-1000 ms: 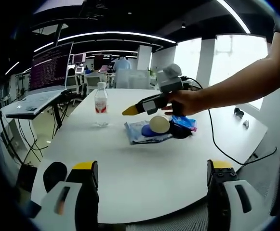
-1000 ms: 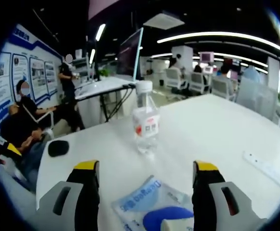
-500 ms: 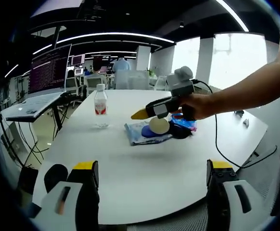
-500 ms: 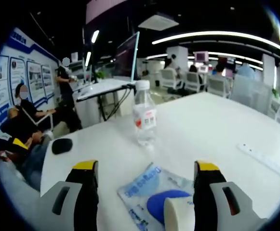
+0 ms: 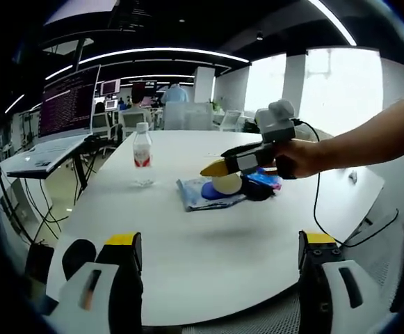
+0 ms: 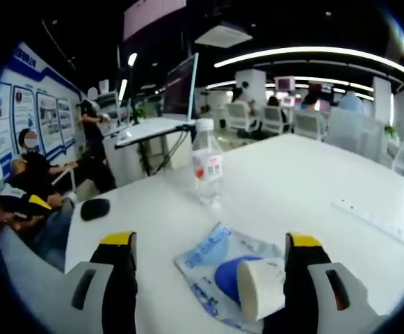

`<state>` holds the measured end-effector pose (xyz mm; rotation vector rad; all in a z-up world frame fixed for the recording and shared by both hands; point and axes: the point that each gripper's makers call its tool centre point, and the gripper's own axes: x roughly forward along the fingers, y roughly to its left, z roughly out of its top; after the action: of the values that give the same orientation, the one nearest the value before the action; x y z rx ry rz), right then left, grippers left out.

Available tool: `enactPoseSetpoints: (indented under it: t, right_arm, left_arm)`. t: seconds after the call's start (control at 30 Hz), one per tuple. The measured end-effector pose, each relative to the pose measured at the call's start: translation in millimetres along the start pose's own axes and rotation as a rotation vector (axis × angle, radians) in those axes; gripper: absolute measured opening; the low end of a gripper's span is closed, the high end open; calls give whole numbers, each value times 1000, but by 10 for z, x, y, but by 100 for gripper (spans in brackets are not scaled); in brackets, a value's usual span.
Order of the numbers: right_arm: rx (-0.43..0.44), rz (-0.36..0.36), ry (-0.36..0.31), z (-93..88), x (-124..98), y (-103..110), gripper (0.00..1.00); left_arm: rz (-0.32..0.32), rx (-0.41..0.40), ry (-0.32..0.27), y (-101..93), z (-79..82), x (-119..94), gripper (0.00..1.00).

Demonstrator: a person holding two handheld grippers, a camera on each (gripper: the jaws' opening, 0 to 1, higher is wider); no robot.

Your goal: Arrange the tabletop items into an orderly group along one side of the table until the central work area is clear of visible clutter.

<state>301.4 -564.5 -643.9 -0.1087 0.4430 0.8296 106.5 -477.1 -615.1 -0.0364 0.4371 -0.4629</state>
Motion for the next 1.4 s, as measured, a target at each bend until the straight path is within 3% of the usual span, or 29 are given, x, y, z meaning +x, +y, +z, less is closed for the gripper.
enactPoseSetpoints:
  t: [0.37, 0.9, 1.3, 1.4]
  right_arm:
    - [43, -32, -6, -182, -272, -10, 93]
    - [103, -111, 0, -517, -666, -93, 96]
    - [111, -148, 24, -699, -883, -256, 96]
    - [101, -157, 32, -717, -934, -322, 96]
  left_arm:
    - [-14, 10, -12, -30, 21, 1, 93]
    - [-46, 51, 22, -68, -33, 36, 93]
    - [-20, 68, 43, 94, 8, 85, 93]
    - [-12, 89, 28, 126, 114, 121, 92]
